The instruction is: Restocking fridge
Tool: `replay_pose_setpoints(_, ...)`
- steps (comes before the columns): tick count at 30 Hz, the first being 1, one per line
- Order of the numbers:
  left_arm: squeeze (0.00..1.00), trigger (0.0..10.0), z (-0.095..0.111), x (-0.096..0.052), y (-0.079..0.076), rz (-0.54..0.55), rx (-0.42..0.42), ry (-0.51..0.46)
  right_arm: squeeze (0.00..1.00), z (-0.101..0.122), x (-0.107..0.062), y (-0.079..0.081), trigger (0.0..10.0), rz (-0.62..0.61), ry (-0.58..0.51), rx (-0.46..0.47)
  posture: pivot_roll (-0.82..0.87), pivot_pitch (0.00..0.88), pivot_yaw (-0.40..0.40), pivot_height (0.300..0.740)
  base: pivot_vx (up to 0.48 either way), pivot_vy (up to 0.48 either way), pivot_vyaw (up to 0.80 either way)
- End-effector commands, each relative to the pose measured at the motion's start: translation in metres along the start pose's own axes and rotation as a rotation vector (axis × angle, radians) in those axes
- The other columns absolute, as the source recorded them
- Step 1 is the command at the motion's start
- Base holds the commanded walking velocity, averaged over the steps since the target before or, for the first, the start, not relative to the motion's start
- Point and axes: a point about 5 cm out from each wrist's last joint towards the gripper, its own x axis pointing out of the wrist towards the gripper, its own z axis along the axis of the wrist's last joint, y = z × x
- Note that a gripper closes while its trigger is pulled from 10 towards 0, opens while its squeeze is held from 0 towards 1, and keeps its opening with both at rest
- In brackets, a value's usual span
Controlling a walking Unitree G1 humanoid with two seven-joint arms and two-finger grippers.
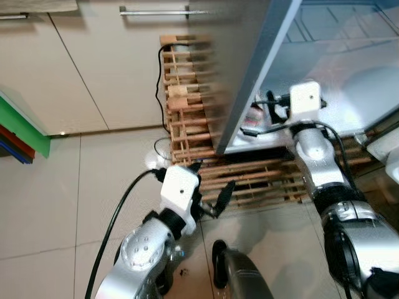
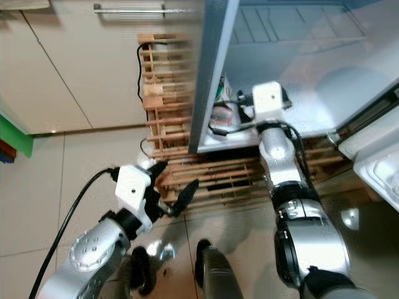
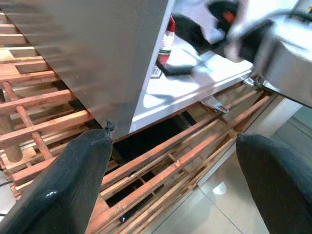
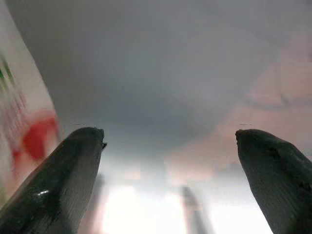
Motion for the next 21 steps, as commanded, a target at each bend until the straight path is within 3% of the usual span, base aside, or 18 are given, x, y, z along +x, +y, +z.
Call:
replay_pose_setpoints(1,0.0,10.0,-0.003,0.001,-0.005,-0.013,-0.016,0.006,0.0,-0.008,-0.014,-0.013,10.0,-0.065,0.022,-0.028,-0.1,0.303,-0.112,0.74,0.0,0.0,0.0)
replay_pose_setpoints(2,0.0,10.0,-0.003,0.002,-0.006,-0.014,-0.016,0.003,0.0,-0.011,-0.024,-0.017,10.0,-0.097,0.02,-0.047,-0.11,0.298,-0.115,0.74,0.0,0.0,0.0)
replay_pose_setpoints(3,0.0,10.0,-0.003,0.002,-0.006,-0.014,-0.016,0.003,0.0,-0.011,-0.024,-0.017,10.0,-0.097,0.02,-0.047,-0.11,0.298,-0.115,0.74,0.0,0.0,0.0)
replay_pose_setpoints(4,0.0,10.0,-0.003,0.004,-0.006,-0.015,-0.021,-0.001,0.0,-0.01,-0.042,-0.023,10.0,-0.147,0.009,-0.055,-0.12,0.295,-0.114,0.74,0.0,0.0,0.0)
replay_pose_setpoints(6,0.0,10.0,-0.004,0.004,-0.006,-0.017,-0.028,-0.002,0.0,-0.009,-0.05,-0.022,10.0,-0.162,0.009,-0.04,-0.12,0.293,-0.113,0.74,0.0,0.0,0.0)
replay_pose_setpoints(9,0.0,10.0,-0.004,0.005,-0.009,-0.036,-0.046,-0.001,0.0,-0.01,-0.062,-0.005,10.0,-0.103,0.043,0.066,-0.13,0.29,-0.105,0.74,0.0,0.0,0.0)
replay_pose_setpoints(10,0.0,10.0,-0.005,0.005,-0.01,-0.051,-0.046,0.002,0.0,-0.012,-0.062,0.004,10.0,-0.061,0.06,0.124,-0.13,0.289,-0.103,0.74,0.0,0.0,0.0)
replay_pose_setpoints(11,0.0,10.0,-0.005,0.005,-0.01,-0.051,-0.046,0.002,0.0,-0.012,-0.062,0.004,10.0,-0.061,0.06,0.124,-0.13,0.289,-0.103,0.74,0.0,0.0,0.0)
replay_pose_setpoints(12,0.0,10.0,-0.005,0.005,-0.015,-0.096,-0.04,0.01,0.0,-0.015,-0.057,0.015,10.0,-0.011,0.099,0.197,-0.12,0.288,-0.1,0.74,0.0,0.0,0.0)
replay_pose_setpoints(17,0.0,10.0,-0.005,0.005,-0.016,-0.114,-0.033,0.013,0.0,-0.01,-0.044,0.023,10.0,0.01,0.149,0.285,-0.12,0.29,-0.099,0.74,0.0,0.0,0.0)
replay_pose_setpoints(21,0.0,10.0,-0.005,0.004,-0.015,-0.107,-0.032,0.014,0.0,-0.005,-0.038,0.026,10.0,0.021,0.15,0.291,-0.12,0.29,-0.099,0.74,0.0,0.0,0.0)
